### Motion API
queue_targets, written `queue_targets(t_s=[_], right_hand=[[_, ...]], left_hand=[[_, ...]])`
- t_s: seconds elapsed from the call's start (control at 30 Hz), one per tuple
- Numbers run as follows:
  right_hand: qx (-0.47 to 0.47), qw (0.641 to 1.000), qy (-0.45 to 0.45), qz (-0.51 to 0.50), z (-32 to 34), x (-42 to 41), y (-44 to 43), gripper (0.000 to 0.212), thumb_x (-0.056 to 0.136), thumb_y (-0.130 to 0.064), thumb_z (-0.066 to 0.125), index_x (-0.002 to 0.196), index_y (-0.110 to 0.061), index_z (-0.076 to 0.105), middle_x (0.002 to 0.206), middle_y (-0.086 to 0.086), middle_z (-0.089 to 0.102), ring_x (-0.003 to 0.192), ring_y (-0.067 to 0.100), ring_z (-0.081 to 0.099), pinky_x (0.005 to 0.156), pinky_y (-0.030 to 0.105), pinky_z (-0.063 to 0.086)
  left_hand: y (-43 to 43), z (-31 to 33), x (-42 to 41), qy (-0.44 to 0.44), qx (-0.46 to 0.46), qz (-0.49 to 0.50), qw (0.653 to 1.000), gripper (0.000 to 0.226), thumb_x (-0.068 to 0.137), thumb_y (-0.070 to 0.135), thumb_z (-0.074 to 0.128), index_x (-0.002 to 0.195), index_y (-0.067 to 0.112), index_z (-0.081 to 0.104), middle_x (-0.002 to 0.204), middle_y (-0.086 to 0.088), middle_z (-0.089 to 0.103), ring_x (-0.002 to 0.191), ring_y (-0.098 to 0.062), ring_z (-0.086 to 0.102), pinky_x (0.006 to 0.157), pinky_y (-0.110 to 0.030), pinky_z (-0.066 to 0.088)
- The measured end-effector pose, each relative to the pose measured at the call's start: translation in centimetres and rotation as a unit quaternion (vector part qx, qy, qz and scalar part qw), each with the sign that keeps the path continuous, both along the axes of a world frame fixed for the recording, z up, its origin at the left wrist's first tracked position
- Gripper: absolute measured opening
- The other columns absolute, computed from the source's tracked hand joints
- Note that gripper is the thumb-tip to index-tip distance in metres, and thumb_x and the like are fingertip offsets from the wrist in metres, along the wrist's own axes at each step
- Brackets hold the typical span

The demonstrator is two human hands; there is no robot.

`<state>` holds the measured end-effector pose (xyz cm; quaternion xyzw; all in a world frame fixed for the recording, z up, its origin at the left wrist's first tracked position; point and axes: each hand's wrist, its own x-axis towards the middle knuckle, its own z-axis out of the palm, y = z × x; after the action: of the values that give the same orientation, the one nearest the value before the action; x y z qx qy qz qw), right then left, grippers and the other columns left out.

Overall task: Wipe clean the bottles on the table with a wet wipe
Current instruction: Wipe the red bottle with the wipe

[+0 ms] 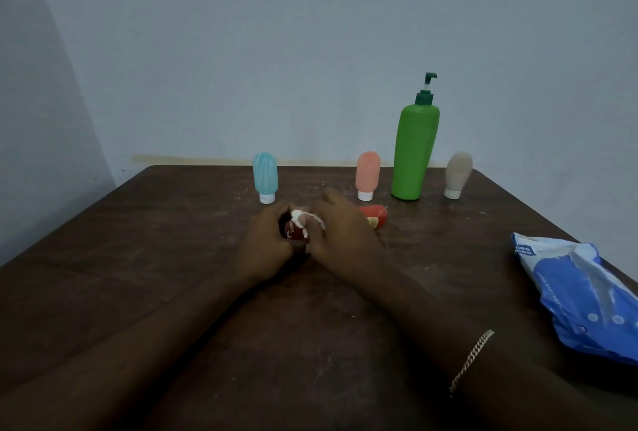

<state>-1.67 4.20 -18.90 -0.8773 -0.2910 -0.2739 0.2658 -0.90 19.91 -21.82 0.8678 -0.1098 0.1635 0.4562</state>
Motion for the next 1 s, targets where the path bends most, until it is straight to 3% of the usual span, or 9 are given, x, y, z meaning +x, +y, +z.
queue_targets(t_s=[0.07,0.13,0.27,0.43,0.5,0.57,0.67,0.8,1.0], right_hand=[[-0.002,0.999,0.001,-0.042,0.2,0.8,-1.5,0.019,0.093,-0.017,0.058,0.104,-0.008,0.070,0.097,0.004,0.057,0.085,0.013,0.053,0.076,0.032,0.048],[0.040,0.993,0.018,-0.106,0.2,2.0,-3.5,0.020,0.093,-0.018,0.055,0.100,-0.009,0.071,0.092,0.002,0.057,0.079,0.008,0.051,0.073,0.032,0.050],[0.070,0.982,0.048,-0.172,-0.2,3.2,-5.5,0.020,0.092,-0.018,0.057,0.097,-0.007,0.073,0.090,0.005,0.060,0.077,0.016,0.055,0.068,0.027,0.044],[-0.010,0.996,0.049,-0.068,1.0,0.3,-1.4,0.024,0.099,-0.022,0.051,0.112,-0.013,0.069,0.099,0.003,0.054,0.087,0.013,0.053,0.083,0.033,0.049],[-0.009,0.999,0.032,-0.027,1.0,-0.5,0.4,0.023,0.099,-0.021,0.052,0.107,-0.010,0.069,0.098,0.003,0.050,0.084,0.015,0.054,0.078,0.029,0.045],[0.003,1.000,0.021,-0.021,0.9,-0.6,0.8,0.020,0.098,-0.020,0.054,0.101,-0.007,0.069,0.097,0.002,0.049,0.082,0.014,0.054,0.076,0.029,0.046],[-0.021,0.999,0.011,-0.045,0.8,0.3,-1.1,0.021,0.093,-0.014,0.060,0.110,-0.006,0.070,0.102,0.010,0.059,0.094,0.022,0.058,0.082,0.035,0.050],[0.054,0.982,0.066,-0.171,0.5,3.4,-6.3,0.020,0.094,-0.021,0.060,0.100,-0.009,0.075,0.096,0.007,0.063,0.083,0.017,0.057,0.059,0.021,0.034],[0.103,0.974,0.091,-0.181,0.2,4.0,-7.1,0.020,0.093,-0.024,0.063,0.103,-0.013,0.076,0.098,0.004,0.068,0.079,0.009,0.054,0.056,0.009,0.026]], left_hand=[[0.1,0.1,0.0,0.024,0.007,0.006,1.000,0.046,0.069,0.013,0.087,0.105,0.025,0.061,0.103,0.013,0.064,0.095,-0.005,0.062,0.076,-0.021,0.051],[0.2,0.2,0.0,0.036,0.009,-0.002,0.999,0.047,0.069,0.015,0.087,0.107,0.027,0.061,0.109,0.013,0.062,0.099,-0.007,0.061,0.079,-0.023,0.054],[0.0,0.5,-0.1,0.036,0.013,-0.011,0.999,0.046,0.073,0.016,0.086,0.107,0.030,0.060,0.110,0.017,0.059,0.098,-0.002,0.058,0.076,-0.017,0.050],[-0.4,0.2,-0.2,-0.002,0.032,0.020,0.999,0.046,0.070,0.020,0.088,0.107,0.026,0.061,0.101,0.019,0.059,0.091,-0.001,0.057,0.072,-0.017,0.047],[-0.4,0.0,-0.3,-0.031,0.013,0.006,0.999,0.039,0.072,0.012,0.086,0.102,0.024,0.064,0.096,0.013,0.066,0.087,-0.002,0.063,0.075,-0.022,0.053],[-0.3,0.0,-0.2,-0.043,0.009,0.006,0.999,0.037,0.073,0.010,0.084,0.100,0.025,0.065,0.093,0.014,0.068,0.087,0.002,0.063,0.076,-0.022,0.053],[-0.2,-0.1,-0.1,-0.013,0.022,0.032,0.999,0.044,0.070,0.024,0.088,0.103,0.031,0.059,0.099,0.022,0.057,0.090,0.002,0.056,0.072,-0.017,0.045],[0.0,0.0,0.2,0.010,0.017,0.024,1.000,0.045,0.070,0.031,0.088,0.105,0.033,0.060,0.104,0.022,0.056,0.096,0.000,0.056,0.074,-0.018,0.047],[0.1,0.1,0.2,0.016,0.022,0.025,0.999,0.044,0.071,0.032,0.087,0.105,0.033,0.060,0.105,0.019,0.057,0.096,-0.002,0.057,0.074,-0.017,0.047]])
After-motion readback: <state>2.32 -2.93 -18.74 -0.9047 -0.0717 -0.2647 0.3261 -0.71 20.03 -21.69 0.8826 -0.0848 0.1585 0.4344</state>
